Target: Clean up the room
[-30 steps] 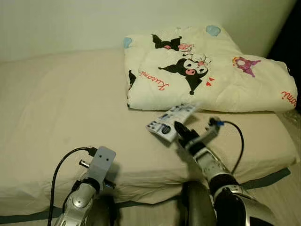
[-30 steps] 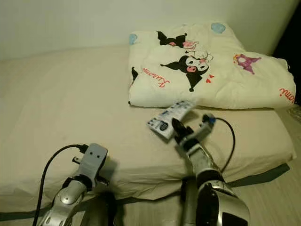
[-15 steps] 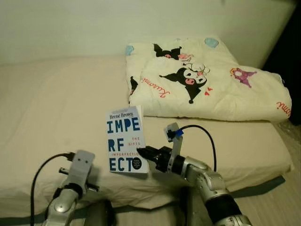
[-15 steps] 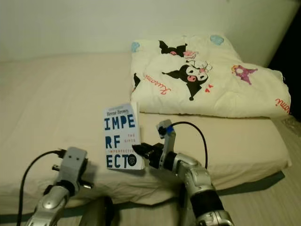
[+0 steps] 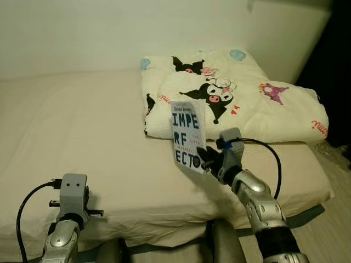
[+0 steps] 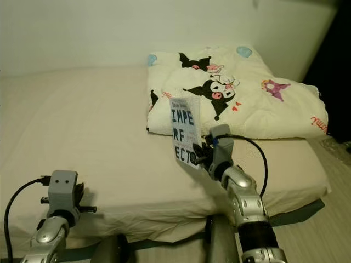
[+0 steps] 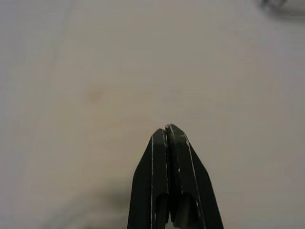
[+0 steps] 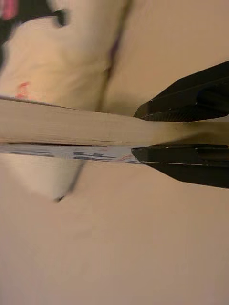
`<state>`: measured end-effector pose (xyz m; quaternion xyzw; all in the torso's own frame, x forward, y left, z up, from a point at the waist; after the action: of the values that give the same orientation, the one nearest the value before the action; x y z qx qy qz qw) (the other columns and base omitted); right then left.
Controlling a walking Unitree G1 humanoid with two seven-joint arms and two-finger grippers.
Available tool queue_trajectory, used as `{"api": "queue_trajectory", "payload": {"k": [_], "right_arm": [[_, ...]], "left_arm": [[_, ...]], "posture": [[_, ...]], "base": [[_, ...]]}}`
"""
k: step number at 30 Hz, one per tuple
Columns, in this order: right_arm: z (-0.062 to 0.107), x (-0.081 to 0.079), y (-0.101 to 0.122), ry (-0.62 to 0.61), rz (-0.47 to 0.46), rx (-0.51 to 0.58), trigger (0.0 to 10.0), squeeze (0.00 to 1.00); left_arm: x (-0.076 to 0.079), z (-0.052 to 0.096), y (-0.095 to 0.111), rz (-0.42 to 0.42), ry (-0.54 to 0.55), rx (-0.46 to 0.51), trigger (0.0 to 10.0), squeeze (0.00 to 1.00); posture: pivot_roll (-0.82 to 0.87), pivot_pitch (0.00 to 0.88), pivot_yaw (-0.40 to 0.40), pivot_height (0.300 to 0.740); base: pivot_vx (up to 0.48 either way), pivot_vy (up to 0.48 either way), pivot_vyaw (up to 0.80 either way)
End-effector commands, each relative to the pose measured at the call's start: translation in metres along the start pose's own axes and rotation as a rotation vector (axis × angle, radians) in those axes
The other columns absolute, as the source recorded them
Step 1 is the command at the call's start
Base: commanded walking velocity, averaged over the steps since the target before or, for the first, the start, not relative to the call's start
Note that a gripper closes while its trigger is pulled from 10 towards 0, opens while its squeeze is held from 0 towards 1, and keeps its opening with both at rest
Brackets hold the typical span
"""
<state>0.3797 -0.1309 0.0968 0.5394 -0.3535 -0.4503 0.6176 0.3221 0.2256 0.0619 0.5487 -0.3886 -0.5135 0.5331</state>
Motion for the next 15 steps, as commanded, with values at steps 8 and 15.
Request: {"api": "queue_trajectory", "payload": {"k": [8, 15], "right_arm": [[0.005, 0.006, -0.003, -0.119, -0.094, 0.095, 10.0, 0.0], [0.004, -0.006, -0.005, -0.068, -0.078, 0.086, 10.0, 0.0]], "left_arm": [[0.043, 0.001, 0.023, -0.029, -0.109, 0.099, 10.0, 0.0], [0.052, -0.002, 0.03, -0.015, -0.135, 0.112, 10.0, 0.0]], "posture": [[-0.04, 0.087, 0.019, 0.575], [-0.05, 0.088, 0.027, 0.605]], "base": [[0.0, 0.0, 0.0], [0.0, 0.0, 0.0]]}}
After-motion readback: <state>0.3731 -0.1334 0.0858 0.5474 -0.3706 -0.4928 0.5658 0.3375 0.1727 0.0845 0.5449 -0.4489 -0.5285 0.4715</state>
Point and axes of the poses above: a point about 5 cm out from each wrist's last joint towards the gripper, its own z axis pointing back from the gripper into the wrist, its own y axis along the axis of the wrist's last joint, x = y × z, the point moved 6 cm from there along -z, pointing out of the wrist towards the gripper, and after that the axes turned 4 degrees about -z, right-handed, at the moved point
